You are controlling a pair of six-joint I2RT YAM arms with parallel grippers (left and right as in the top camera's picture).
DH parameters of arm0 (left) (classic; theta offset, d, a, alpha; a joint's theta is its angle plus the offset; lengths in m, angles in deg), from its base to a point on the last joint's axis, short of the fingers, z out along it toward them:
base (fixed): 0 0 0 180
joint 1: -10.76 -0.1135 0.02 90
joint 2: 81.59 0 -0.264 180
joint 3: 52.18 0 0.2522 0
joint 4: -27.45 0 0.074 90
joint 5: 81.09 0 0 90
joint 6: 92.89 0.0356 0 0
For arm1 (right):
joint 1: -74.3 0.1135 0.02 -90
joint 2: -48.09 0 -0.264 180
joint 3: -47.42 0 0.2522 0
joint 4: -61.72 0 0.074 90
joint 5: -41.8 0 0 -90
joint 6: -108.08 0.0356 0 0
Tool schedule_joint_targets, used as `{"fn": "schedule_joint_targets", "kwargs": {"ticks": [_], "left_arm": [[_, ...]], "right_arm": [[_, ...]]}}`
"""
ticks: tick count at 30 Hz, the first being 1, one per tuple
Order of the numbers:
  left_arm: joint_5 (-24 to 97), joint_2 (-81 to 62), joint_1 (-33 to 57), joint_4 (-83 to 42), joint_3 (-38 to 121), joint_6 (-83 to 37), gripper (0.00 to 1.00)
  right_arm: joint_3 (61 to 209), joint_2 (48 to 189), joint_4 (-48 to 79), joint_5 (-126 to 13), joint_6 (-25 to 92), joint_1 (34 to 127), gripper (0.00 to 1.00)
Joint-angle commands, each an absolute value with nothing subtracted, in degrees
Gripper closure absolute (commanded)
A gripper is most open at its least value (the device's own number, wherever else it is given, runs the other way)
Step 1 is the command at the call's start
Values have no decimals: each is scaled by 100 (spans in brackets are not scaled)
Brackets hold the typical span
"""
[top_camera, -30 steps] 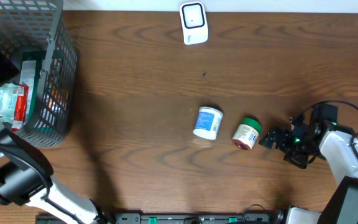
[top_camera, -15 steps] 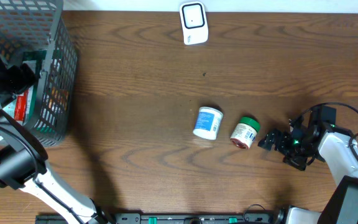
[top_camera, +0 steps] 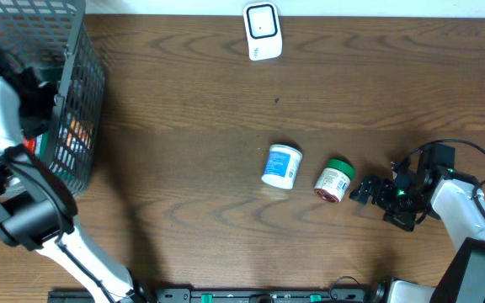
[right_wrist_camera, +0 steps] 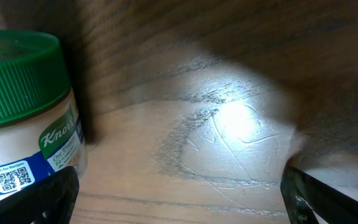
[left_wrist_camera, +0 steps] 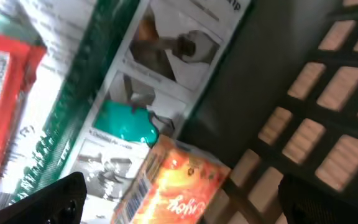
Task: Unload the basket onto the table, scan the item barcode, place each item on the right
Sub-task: 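Reach the left gripper into the basket and grasp the orange box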
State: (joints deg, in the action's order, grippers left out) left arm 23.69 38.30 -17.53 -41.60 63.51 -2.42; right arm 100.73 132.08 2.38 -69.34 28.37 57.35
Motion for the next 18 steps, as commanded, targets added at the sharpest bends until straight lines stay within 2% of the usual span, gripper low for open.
{"fn": "schedule_joint_targets", "kwargs": {"ticks": [1, 8, 9, 18], "left_arm": [[1622, 3734, -1421, -4287, 6351, -144, 1], [1399, 3902, -1336, -4243, 6187, -295, 0], [1401, 3909, -1360, -4243, 6126, -295, 4], [1397, 3911, -1392, -4072, 5667, -292, 14]], "right_arm": [[10034, 13210, 234, -6945, 2898, 5785, 1], [10034, 13210, 234, -6945, 2896, 5785, 1], [10034, 13210, 234, -6945, 2898, 5785, 1], [10034, 13210, 356, -6945, 2896, 5785, 1]]}}
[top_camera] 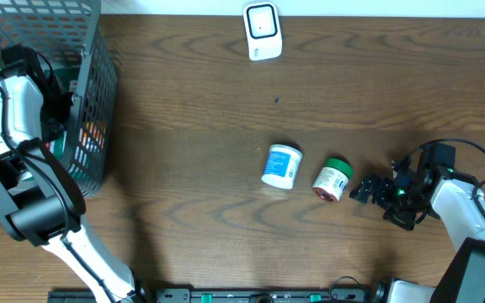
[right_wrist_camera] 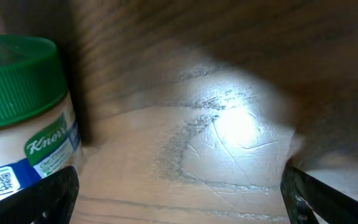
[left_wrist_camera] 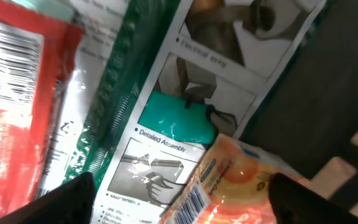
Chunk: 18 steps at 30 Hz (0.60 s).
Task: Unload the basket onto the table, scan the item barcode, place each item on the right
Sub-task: 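Reach the left gripper into the basket and grasp the orange box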
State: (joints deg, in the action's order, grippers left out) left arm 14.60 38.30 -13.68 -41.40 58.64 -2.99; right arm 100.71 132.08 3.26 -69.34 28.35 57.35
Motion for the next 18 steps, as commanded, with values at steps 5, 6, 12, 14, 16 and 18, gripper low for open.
{"fn": "schedule_joint_targets", "kwargs": {"ticks": [5, 6, 12, 14, 16, 18], "left_arm": [[1401, 3913, -1408, -3814, 5272, -295, 20], [1401, 3911, -1408, -3766, 5215, -295, 25], [1445, 3824, -1473, -3731, 5401, -585, 93], [1471, 3704, -1556, -3788, 5565, -695, 92], [1486, 3513, -1674, -3838, 5753, -880, 93], [1486, 3273, -1830, -3865, 5921, -1105, 92]], "right_arm": [[10034, 13210, 365, -6945, 2898, 5785, 1], [10034, 13210, 369, -6945, 2898, 5785, 1], [10034, 13210, 409, -6945, 2896, 5785, 1], [10034, 13210, 406, -6945, 2898, 5785, 1], [10034, 13210, 406, -6945, 2898, 5785, 1], [10034, 13210, 406, -6945, 2896, 5785, 1]]}}
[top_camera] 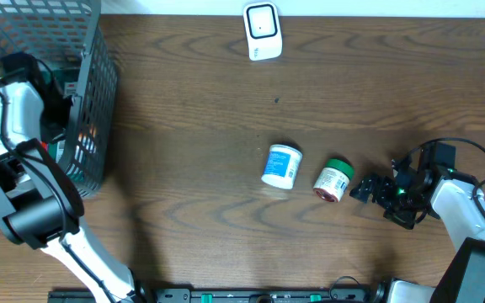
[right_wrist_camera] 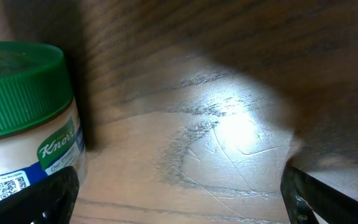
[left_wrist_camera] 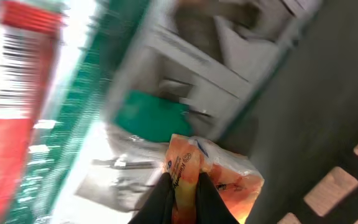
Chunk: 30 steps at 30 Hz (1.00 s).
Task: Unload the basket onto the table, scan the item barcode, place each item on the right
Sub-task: 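Reach the left gripper into the basket and grasp the orange box, then place the orange box left of the white tub and release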
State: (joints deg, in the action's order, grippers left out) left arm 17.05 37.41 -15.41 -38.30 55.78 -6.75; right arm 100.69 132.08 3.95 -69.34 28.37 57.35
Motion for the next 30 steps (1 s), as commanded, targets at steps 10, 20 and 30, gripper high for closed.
{"fn": "schedule_joint_targets", "kwargs": {"ticks": [10, 20, 30], "left_arm": [[1628, 1623, -2581, -3736, 6021, -1637, 93], [3545, 62, -2284, -4276, 6019, -1617, 93], [3508, -34, -374, -5500, 5678, -1018, 93]], "right_arm": [[10034, 13210, 404, -6945, 2898, 5785, 1], [10034, 13210, 406, -6945, 2896, 5785, 1], [10034, 13210, 406, -6945, 2896, 5785, 1]]}}
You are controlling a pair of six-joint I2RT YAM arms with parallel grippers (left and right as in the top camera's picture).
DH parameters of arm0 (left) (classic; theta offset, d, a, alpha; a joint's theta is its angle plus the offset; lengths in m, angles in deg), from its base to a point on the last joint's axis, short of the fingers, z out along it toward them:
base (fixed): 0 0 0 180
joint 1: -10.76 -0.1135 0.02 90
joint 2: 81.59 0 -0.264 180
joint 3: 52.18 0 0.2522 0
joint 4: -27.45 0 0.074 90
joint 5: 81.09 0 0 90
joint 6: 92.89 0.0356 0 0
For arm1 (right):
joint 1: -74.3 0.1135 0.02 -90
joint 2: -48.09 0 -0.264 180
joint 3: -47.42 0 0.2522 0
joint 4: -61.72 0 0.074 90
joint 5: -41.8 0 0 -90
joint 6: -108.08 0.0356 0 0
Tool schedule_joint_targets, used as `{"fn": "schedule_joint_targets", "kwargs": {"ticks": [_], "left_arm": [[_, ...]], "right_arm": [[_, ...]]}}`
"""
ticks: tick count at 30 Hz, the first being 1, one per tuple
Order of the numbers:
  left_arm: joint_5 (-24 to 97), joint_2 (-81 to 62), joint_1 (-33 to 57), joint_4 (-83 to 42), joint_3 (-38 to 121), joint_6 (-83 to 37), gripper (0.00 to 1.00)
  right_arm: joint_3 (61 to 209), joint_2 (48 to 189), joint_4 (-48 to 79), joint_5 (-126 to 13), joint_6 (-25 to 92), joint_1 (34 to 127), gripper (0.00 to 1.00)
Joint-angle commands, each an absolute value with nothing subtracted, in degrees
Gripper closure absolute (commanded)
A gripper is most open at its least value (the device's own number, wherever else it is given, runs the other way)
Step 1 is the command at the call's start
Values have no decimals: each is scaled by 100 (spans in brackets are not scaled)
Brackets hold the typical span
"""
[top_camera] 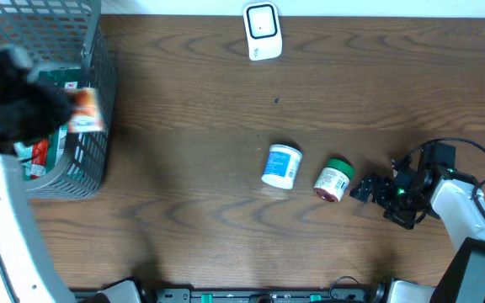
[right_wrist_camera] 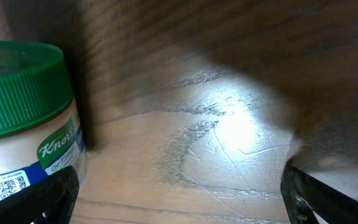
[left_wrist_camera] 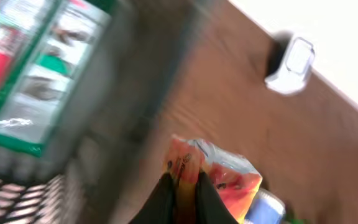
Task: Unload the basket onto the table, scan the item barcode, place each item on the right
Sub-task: 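Place the orange box left of the white tub and release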
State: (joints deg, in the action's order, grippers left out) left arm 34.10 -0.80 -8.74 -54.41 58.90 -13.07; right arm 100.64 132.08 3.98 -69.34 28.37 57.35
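Note:
My left gripper point(left_wrist_camera: 182, 188) is shut on an orange snack packet point(left_wrist_camera: 219, 180), held up above the rim of the grey wire basket point(top_camera: 91, 160); overhead the packet point(top_camera: 85, 110) shows at the basket's right wall. The white barcode scanner point(top_camera: 262, 31) stands at the table's far edge, also in the left wrist view as the scanner point(left_wrist_camera: 294, 61). My right gripper point(right_wrist_camera: 179, 205) rests open on the table, right of a green-lidded Knorr jar point(right_wrist_camera: 17, 124), with nothing between its fingers.
A white tub with a blue label point(top_camera: 281, 166) lies mid-table beside the green-lidded jar point(top_camera: 334, 180). The basket holds a green-edged box point(left_wrist_camera: 36, 87) and a red packet. My left arm is blurred in the overhead view.
My left gripper, shut on the orange packet down inside the basket, now holds it above the basket's rim with table and scanner in sight. The right arm has not moved.
My left gripper was open inside the basket over the orange packet, then closer to it, then shut on it. Now the packet is out above the basket's right edge. The right gripper stayed open beside the green-lidded jar throughout.

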Motion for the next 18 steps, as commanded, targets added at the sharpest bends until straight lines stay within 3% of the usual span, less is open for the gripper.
{"fn": "schedule_joint_targets", "kwargs": {"ticks": [1, 7, 18], "left_arm": [[3453, -27, -144, -5441, 5540, -1020, 93], [2616, 56, 1265, -4636, 4284, -1381, 92], [1902, 1052, 2765, -2328, 2533, -2251, 93]], "right_arm": [[10034, 13210, 406, -6945, 2898, 5785, 1], [10034, 13210, 406, -6945, 2896, 5785, 1], [10034, 13210, 406, -6945, 2896, 5785, 1]]}}
